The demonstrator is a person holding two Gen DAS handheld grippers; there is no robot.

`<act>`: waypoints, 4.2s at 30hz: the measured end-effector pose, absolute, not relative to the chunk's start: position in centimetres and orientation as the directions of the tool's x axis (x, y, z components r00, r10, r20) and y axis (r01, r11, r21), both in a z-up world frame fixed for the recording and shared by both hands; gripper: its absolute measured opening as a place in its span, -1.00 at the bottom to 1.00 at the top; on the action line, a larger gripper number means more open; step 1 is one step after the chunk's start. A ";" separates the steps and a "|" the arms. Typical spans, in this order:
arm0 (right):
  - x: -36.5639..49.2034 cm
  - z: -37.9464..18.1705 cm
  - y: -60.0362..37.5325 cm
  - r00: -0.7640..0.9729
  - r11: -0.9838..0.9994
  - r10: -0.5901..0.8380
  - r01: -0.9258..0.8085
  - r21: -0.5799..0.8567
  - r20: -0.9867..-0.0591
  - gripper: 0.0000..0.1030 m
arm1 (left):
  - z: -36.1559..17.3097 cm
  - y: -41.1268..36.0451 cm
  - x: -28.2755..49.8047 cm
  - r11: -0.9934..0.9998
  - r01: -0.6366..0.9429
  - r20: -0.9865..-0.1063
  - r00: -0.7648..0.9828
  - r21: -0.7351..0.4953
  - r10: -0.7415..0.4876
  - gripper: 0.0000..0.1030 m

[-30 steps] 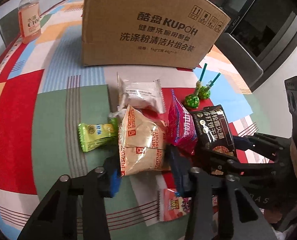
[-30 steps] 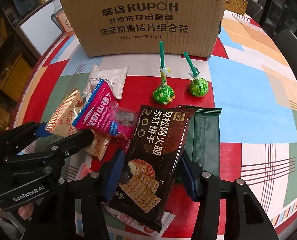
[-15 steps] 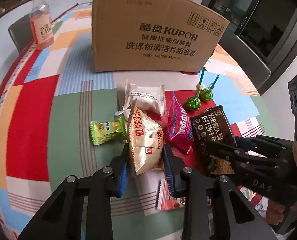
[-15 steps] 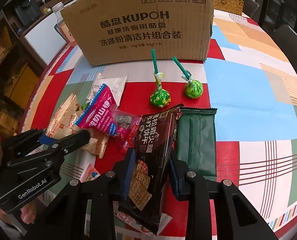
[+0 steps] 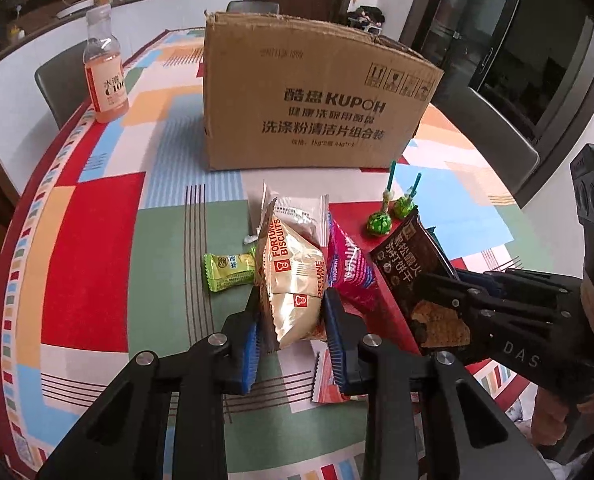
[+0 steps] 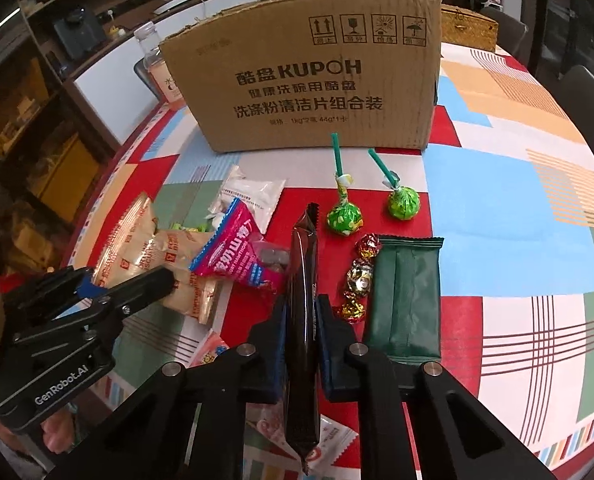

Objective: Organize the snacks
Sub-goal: 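Carry both packs to the cardboard box and open both tools to drop them inside, then grasp the pink candy bag with the left tool while the right tool grasps the gold chocolates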

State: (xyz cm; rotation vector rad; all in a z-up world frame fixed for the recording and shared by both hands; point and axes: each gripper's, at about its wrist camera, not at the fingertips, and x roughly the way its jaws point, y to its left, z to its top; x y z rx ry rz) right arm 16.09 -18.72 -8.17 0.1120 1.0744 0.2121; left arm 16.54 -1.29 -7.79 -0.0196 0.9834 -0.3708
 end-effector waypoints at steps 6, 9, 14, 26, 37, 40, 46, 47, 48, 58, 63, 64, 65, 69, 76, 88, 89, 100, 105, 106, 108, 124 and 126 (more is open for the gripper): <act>15.8 -6.6 -18.7 0.499 0.974 0.228 -0.129 0.189 -0.836 -0.71 | -6.3 -1.5 16.3 0.938 0.303 -0.788 0.530 -0.170 -0.314 -0.44; 15.8 -5.6 -18.7 0.525 0.973 0.229 -0.141 0.182 -0.820 -0.71 | -5.3 -1.6 16.4 0.937 0.310 -0.771 0.552 -0.162 -0.316 -0.45; 16.4 -3.6 -18.6 0.565 0.966 0.257 -0.167 0.196 -0.784 -0.71 | -3.6 -1.6 16.8 0.933 0.319 -0.736 0.590 -0.167 -0.334 -0.46; 19.4 1.2 -17.9 0.670 0.952 0.304 -0.234 0.196 -0.677 -0.71 | 1.6 -1.5 19.7 0.942 0.314 -0.634 0.705 -0.121 -0.317 -0.46; 23.1 5.6 -18.8 0.758 0.952 0.305 -0.239 0.190 -0.576 -0.71 | 6.0 -2.4 24.2 0.935 0.338 -0.554 0.760 -0.109 -0.340 -0.46; 24.6 6.8 -19.1 0.778 0.952 0.305 -0.237 0.193 -0.550 -0.71 | 7.2 -2.7 25.5 0.935 0.341 -0.538 0.772 -0.097 -0.337 -0.46; 27.5 8.2 -19.5 0.791 0.955 0.295 -0.227 0.190 -0.536 -0.71 | 8.3 -3.4 29.0 0.937 0.344 -0.537 0.779 -0.066 -0.323 -0.46; 28.1 8.2 -19.6 0.789 0.955 0.296 -0.228 0.191 -0.538 -0.71 | 8.4 -3.5 29.7 0.936 0.345 -0.542 0.776 -0.065 -0.323 -0.46; 28.9 8.3 -19.7 0.789 0.957 0.289 -0.219 0.192 -0.543 -0.71 | 8.3 -3.6 30.5 0.936 0.345 -0.552 0.769 -0.068 -0.324 -0.46; 35.0 7.0 -20.7 0.763 0.977 0.212 -0.153 0.148 -0.611 -0.71 | 5.6 -4.4 36.6 0.943 0.323 -0.650 0.701 -0.075 -0.292 -0.46; 37.2 5.1 -21.1 0.726 0.980 0.198 -0.128 0.154 -0.659 -0.71 | 3.7 -5.2 38.1 0.947 0.312 -0.694 0.667 -0.068 -0.270 -0.44; 37.4 4.9 -21.2 0.721 0.980 0.195 -0.122 0.155 -0.664 -0.71 | 3.3 -5.3 38.2 0.950 0.306 -0.699 0.666 -0.064 -0.262 -0.40; 37.8 4.3 -21.4 0.712 0.981 0.192 -0.115 0.158 -0.675 -0.71 | 3.1 -5.4 38.1 0.951 0.303 -0.702 0.665 -0.059 -0.255 -0.35; 37.6 3.5 -21.5 0.697 0.987 0.158 -0.092 0.132 -0.699 -0.41 | 3.3 -5.4 37.2 0.956 0.291 -0.690 0.685 -0.035 -0.234 -0.03; 34.4 4.4 -21.6 0.727 0.988 0.154 -0.103 0.116 -0.669 -0.22 | 4.6 -4.6 33.6 0.956 0.291 -0.654 0.717 -0.037 -0.243 0.10; 26.6 5.7 -21.3 0.775 0.982 0.185 -0.161 0.095 -0.604 -0.10 | 6.4 -4.0 26.3 0.941 0.333 -0.602 0.740 -0.062 -0.301 0.16; 25.9 5.8 -21.2 0.779 0.983 0.183 -0.162 0.088 -0.600 -0.10 | 6.4 -4.0 25.7 0.938 0.341 -0.602 0.738 -0.060 -0.306 0.16; 21.5 3.7 -20.8 0.748 0.982 0.169 -0.182 0.047 -0.642 -0.05 | 4.5 -3.8 21.6 0.929 0.364 -0.644 0.697 -0.061 -0.315 0.20; 20.0 2.1 -20.6 0.716 0.980 0.177 -0.191 0.055 -0.675 -0.05 | 2.5 -3.8 20.7 0.927 0.369 -0.680 0.661 -0.073 -0.317 0.20; 19.8 1.8 -20.6 0.710 0.980 0.179 -0.192 0.057 -0.681 -0.05 | 2.1 -3.8 20.5 0.926 0.370 -0.686 0.655 -0.076 -0.318 0.20; 19.5 0.9 -20.4 0.687 0.979 0.182 -0.193 0.065 -0.703 -0.05 | 1.1 -3.7 20.3 0.925 0.371 -0.704 0.634 -0.083 -0.318 0.20; 17.7 -5.7 -20.0 0.534 0.978 0.171 -0.194 0.077 -0.828 -0.05 | -6.8 -3.4 18.8 0.911 0.394 -0.825 0.471 -0.120 -0.313 0.20; 17.6 -6.5 -20.1 0.516 0.978 0.173 -0.193 0.083 -0.839 -0.06 | -7.4 -3.7 18.9 0.907 0.401 -0.831 0.457 -0.127 -0.318 0.20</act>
